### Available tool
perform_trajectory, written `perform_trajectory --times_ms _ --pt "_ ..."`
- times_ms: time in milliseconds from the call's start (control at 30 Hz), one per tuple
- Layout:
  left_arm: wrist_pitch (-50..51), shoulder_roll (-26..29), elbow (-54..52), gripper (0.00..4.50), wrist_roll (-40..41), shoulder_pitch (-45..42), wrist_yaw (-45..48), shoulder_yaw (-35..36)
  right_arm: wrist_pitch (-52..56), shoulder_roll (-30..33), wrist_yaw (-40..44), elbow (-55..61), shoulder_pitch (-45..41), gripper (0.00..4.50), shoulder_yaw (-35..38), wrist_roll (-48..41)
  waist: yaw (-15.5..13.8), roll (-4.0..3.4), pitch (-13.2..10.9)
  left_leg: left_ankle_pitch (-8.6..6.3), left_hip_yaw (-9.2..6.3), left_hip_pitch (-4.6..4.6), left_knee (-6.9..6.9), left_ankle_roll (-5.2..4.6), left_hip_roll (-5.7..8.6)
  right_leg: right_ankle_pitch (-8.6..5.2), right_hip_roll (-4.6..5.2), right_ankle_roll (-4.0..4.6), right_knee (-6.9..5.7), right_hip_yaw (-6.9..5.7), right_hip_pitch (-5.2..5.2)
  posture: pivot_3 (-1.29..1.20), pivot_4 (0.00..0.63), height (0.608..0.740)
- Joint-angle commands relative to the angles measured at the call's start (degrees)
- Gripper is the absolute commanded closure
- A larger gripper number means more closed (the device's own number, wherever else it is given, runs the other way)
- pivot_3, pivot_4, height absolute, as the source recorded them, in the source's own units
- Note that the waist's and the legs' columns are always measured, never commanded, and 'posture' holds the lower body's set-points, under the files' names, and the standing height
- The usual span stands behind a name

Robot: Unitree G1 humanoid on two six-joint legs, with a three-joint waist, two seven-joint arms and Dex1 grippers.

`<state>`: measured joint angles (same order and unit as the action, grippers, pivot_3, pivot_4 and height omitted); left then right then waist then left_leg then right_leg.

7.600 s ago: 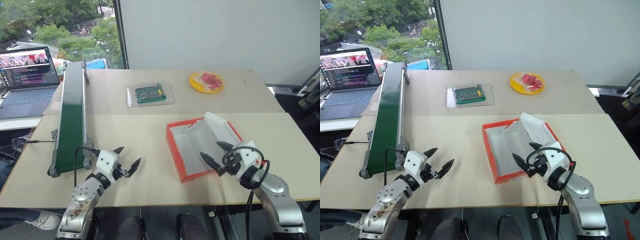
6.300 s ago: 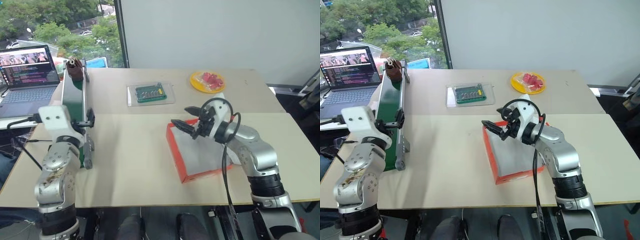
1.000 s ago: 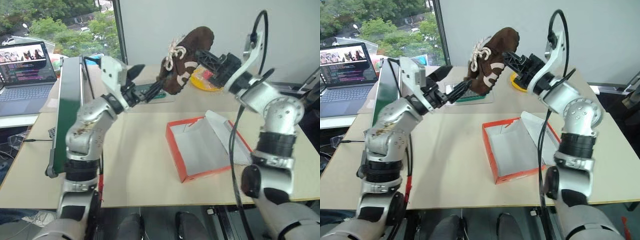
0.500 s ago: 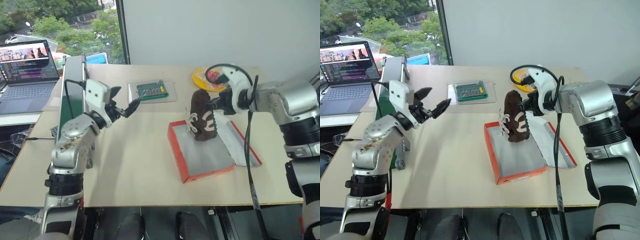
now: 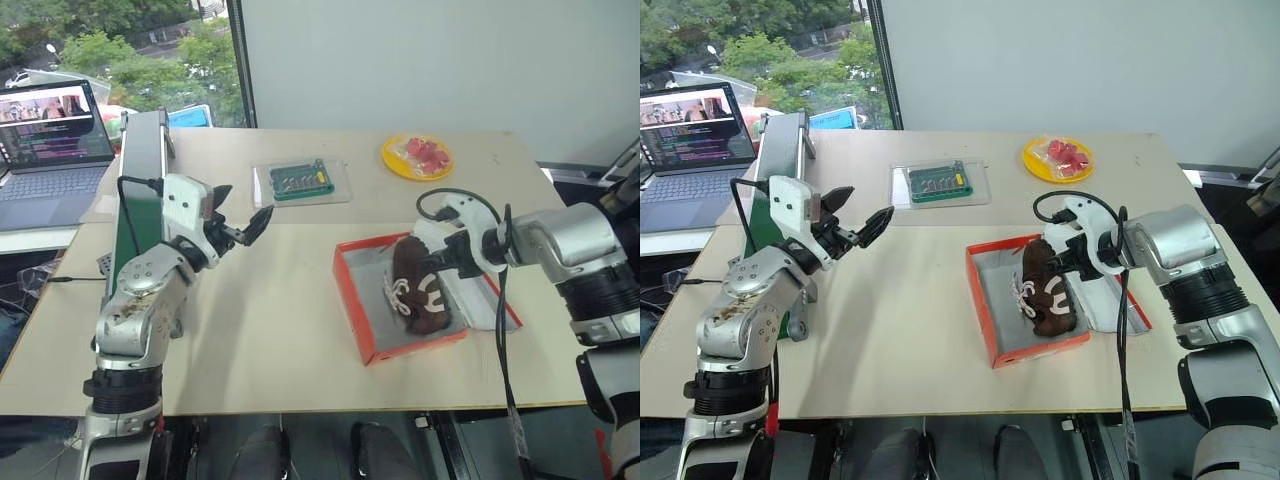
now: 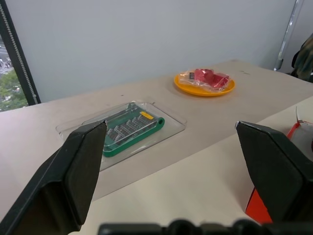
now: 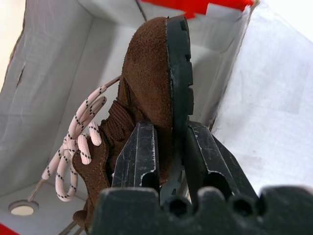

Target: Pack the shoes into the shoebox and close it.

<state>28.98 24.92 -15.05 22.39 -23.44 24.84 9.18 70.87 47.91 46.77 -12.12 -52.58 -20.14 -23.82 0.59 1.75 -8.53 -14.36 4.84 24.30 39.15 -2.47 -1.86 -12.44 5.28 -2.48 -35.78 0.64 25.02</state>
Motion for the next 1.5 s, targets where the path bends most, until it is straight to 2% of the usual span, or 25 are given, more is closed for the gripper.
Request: perform_trajectory --times_ms 33,267,333,367,500,567,633,667,800,900,1067,1167,1267,1367,1500 --pt "0.30 -0.04 -3.34 0.00 0.44 0.63 -1.47 1.24 -2.48 0.26 0.95 -0.58 0.36 4.16 -1.46 3.27 -0.03 0.00 0.00 0.00 0.00 0.00 0.00 0.00 0.01 0.00 0.01 0.00 -0.01 0.00 0.00 0.00 0.150 0.740" --pt "0.50 -0.25 -4.23 0.00 0.39 1.51 -2.91 1.01 -7.24 -4.19 1.10 -6.54 0.61 4.16 -6.05 9.71 -0.05 0.07 0.05 0.01 0.00 -0.03 0.02 0.01 0.02 0.00 -0.01 0.00 -0.01 -0.01 -0.05 0.00 0.150 0.740" --pt "0.81 -0.08 -4.68 0.00 0.51 1.45 -3.20 1.25 -7.72 -5.04 1.78 -7.24 0.66 3.18 -6.17 10.72 -0.09 0.12 0.08 0.01 0.00 -0.08 0.02 0.02 0.01 0.00 -0.01 0.00 0.00 -0.03 -0.10 0.00 0.150 0.740" --pt "0.98 0.04 -5.00 0.00 0.61 1.57 -3.38 1.49 -8.02 -5.37 1.99 -7.20 0.70 2.94 -5.89 11.10 -0.14 0.11 0.08 0.01 0.00 -0.11 0.02 0.02 0.01 0.00 -0.01 0.00 -0.01 -0.04 -0.15 0.00 0.150 0.740" --pt "1.61 0.69 -6.07 0.00 0.44 3.05 -4.05 2.73 -7.40 -6.02 1.99 -5.15 0.65 1.53 -3.97 11.02 -0.29 0.11 0.08 0.01 -0.02 -0.14 0.03 0.02 0.02 0.00 0.00 0.00 -0.01 -0.05 -0.17 0.00 0.150 0.740" --pt "2.21 1.04 -6.75 0.00 0.24 3.93 -4.70 3.28 -6.76 -5.99 1.34 -0.93 1.18 0.90 -0.16 9.07 -0.43 0.11 0.08 0.01 -0.03 -0.12 0.03 0.02 0.02 0.00 0.01 0.00 0.00 -0.06 -0.16 0.00 0.150 0.740" --pt "3.04 1.55 -7.70 0.00 0.33 4.92 -5.25 4.11 -4.76 -4.43 2.56 8.53 2.99 0.18 5.10 4.91 -0.58 0.11 0.07 0.01 -0.03 -0.09 0.03 0.02 0.02 0.00 0.01 0.00 -0.01 -0.06 -0.13 0.00 0.150 0.740" --pt "3.50 1.73 -8.07 0.00 0.46 5.32 -5.51 4.56 -3.75 -3.71 3.17 12.61 3.91 0.09 7.12 3.42 -0.65 0.10 0.07 0.01 -0.02 -0.05 0.03 0.02 0.00 0.00 0.01 0.00 -0.03 -0.04 -0.05 0.00 0.150 0.740" --pt "4.76 1.97 -8.61 0.00 0.26 6.84 -6.77 5.64 -0.86 -1.49 2.82 21.61 6.07 0.09 12.04 0.47 -0.79 0.11 0.07 0.01 -0.04 -0.04 0.03 0.02 -0.02 0.00 0.01 0.00 -0.07 -0.03 -0.02 0.00 0.150 0.740" --pt "5.28 1.92 -8.23 0.00 -0.38 7.42 -7.84 5.71 -3.12 -1.19 1.91 26.49 7.47 0.09 15.65 -0.69 -0.82 0.14 0.09 0.00 -0.05 -0.14 0.03 0.01 -0.01 0.00 0.02 0.00 -0.04 -0.04 -0.15 0.00 0.150 0.740" --pt "4.91 0.83 -7.42 0.00 -2.09 7.53 -11.80 6.91 -16.11 -6.37 0.11 28.03 10.23 0.09 19.39 -0.28 -0.76 0.14 0.09 0.00 -0.04 -0.18 0.03 0.01 0.00 0.00 -0.01 0.01 -0.05 -0.01 -0.16 0.00 0.150 0.740" --pt "4.75 -0.33 -7.64 0.00 -3.89 9.94 -15.20 8.76 -18.22 -12.47 -0.73 22.74 10.41 0.09 22.49 -3.61 -0.53 0.16 0.11 0.00 -0.04 -0.17 0.03 0.02 0.00 0.00 -0.02 0.01 -0.04 -0.02 -0.16 0.00 0.150 0.740" --pt "2.67 -1.71 -7.41 0.00 -5.27 13.44 -16.69 9.82 -21.12 -14.99 -0.50 20.04 11.37 0.09 21.01 -2.68 -0.42 0.16 0.11 0.01 -0.03 -0.24 0.03 0.03 -0.01 0.01 -0.02 0.01 -0.06 0.01 -0.22 0.00 0.150 0.740" --pt "-0.16 -3.23 -6.29 0.00 -7.48 19.64 -17.74 10.52 -20.05 -20.69 0.12 19.28 12.64 0.09 24.35 -9.00 -0.38 0.16 0.11 0.01 -0.03 -0.24 0.02 0.03 -0.01 0.00 0.00 0.01 -0.06 -0.03 -0.22 0.00 0.150 0.740" --pt "-2.28 -5.69 -7.61 0.00 -6.65 22.91 -18.99 13.13 -22.92 -22.42 -0.63 18.51 14.72 0.09 22.95 -7.58 -0.51 0.16 0.11 0.01 -0.02 -0.23 0.01 0.04 -0.06 0.02 0.02 0.03 -0.13 -0.02 -0.18 0.00 0.150 0.740"
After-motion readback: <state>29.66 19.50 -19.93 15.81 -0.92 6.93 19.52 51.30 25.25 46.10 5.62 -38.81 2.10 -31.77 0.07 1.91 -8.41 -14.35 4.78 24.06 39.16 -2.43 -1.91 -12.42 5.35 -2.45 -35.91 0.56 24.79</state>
